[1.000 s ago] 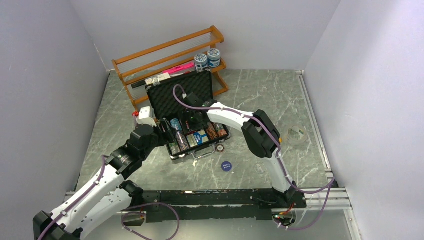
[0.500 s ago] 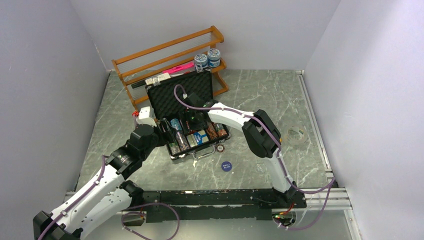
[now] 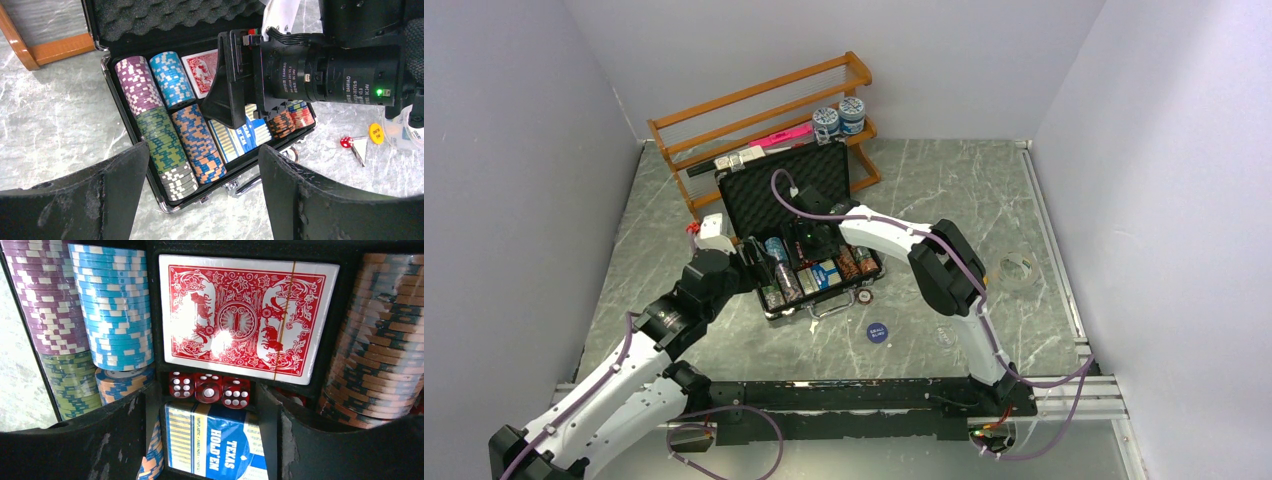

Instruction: Pack up texas hold em set

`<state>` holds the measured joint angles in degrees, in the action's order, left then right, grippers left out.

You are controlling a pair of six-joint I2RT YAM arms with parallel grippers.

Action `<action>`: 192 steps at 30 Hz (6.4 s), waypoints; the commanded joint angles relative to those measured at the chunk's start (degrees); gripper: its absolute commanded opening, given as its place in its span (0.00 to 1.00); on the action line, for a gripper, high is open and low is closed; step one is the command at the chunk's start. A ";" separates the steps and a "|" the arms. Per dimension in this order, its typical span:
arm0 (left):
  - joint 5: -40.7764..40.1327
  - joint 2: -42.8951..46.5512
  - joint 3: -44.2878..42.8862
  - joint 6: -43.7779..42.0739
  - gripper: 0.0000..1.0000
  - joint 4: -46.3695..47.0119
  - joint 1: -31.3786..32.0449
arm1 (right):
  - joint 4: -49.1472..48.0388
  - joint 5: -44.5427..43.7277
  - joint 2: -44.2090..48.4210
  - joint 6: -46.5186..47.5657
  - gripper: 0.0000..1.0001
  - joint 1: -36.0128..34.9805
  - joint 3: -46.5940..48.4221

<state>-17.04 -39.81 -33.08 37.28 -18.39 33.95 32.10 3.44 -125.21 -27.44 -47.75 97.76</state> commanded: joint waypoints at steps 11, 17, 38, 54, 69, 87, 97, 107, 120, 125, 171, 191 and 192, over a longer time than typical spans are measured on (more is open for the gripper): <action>-0.63 1.34 0.28 0.85 0.85 0.10 0.21 | -1.00 3.22 2.94 -2.19 0.55 -1.03 -0.56; -0.60 1.43 0.40 0.98 0.85 0.08 0.19 | 0.10 1.93 2.48 -1.93 0.52 -1.02 0.17; -0.88 1.12 -0.41 0.89 0.85 0.71 0.23 | 10.83 -16.83 18.44 -2.28 0.66 -0.16 -2.64; 2.26 -3.58 -0.09 1.44 0.84 6.20 0.15 | 14.62 -17.16 43.81 -6.76 0.56 20.56 -37.08; 1.86 -3.18 -0.03 1.30 0.84 5.67 0.16 | 8.50 -20.70 40.38 -31.65 0.46 24.61 -44.66; -0.04 -2.78 -0.10 0.47 0.84 5.03 0.19 | 5.35 -21.86 35.23 -33.61 0.39 25.75 -45.38; -0.01 -3.17 -0.07 0.44 0.85 4.86 0.15 | 4.53 -20.67 33.71 -32.90 0.38 26.04 -46.15; -0.27 -3.19 -0.14 0.47 0.84 4.77 0.19 | 3.51 -19.18 33.97 -31.44 0.26 26.00 -45.89; -1.33 -3.25 -0.88 0.72 0.84 4.46 0.20 | 2.92 -14.85 34.96 -22.47 0.20 16.10 -32.87; -1.98 -2.76 -1.14 1.00 0.84 3.77 0.16 | 2.18 -9.61 27.06 -16.28 0.20 8.19 -21.32; -2.92 -0.64 -0.85 0.93 0.85 0.41 0.15 | 10.17 -11.27 -1.17 1.57 0.22 0.03 7.30; -2.75 -0.89 -0.83 0.96 0.85 0.63 0.15 | 9.52 -10.56 -0.64 1.94 0.43 0.11 6.77; -2.74 -0.89 -0.84 0.96 0.85 0.64 0.20 | 9.60 -10.55 -0.43 1.91 0.43 0.13 6.90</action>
<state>-18.98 -40.71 -33.01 38.22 -18.46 33.95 42.83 -6.96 -126.45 -25.96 -47.79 104.38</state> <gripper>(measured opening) 0.848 0.423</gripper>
